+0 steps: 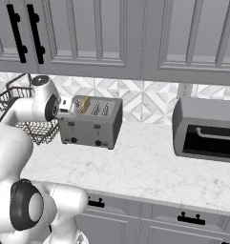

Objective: Start the toaster. Once the lever pops up, take the bread to the plate on the dining counter.

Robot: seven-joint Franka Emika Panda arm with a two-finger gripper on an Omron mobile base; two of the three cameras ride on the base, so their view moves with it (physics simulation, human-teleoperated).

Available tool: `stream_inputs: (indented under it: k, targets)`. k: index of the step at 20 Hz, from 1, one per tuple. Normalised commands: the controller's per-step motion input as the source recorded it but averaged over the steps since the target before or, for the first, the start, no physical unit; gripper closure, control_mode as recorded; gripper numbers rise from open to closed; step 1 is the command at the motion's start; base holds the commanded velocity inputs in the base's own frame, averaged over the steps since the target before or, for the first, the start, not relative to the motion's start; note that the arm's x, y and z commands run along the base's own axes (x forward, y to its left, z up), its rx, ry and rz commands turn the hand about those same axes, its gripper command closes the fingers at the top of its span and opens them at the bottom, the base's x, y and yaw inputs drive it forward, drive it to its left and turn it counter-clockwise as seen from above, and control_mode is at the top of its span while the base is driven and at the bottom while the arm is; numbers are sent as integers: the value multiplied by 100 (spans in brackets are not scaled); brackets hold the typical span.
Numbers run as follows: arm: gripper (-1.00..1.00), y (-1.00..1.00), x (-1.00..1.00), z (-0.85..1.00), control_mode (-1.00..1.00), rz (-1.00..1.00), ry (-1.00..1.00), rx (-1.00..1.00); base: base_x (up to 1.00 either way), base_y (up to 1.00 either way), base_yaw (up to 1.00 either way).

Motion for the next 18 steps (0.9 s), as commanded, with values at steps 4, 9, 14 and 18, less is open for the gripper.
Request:
stream_inputs:
  k: [4, 9, 14, 18]
  targets:
    - [100, 0, 2, -39, -100, 0, 0, 0, 0, 0, 0]
    - [100, 0, 18, -35, -100, 0, 0, 0, 0, 0, 0]
    - [100, 0, 27, -7, -100, 0, 0, 0, 0, 0, 0]
    - [100, 0, 25, 0, -100, 0, 0, 0, 0, 0, 0]
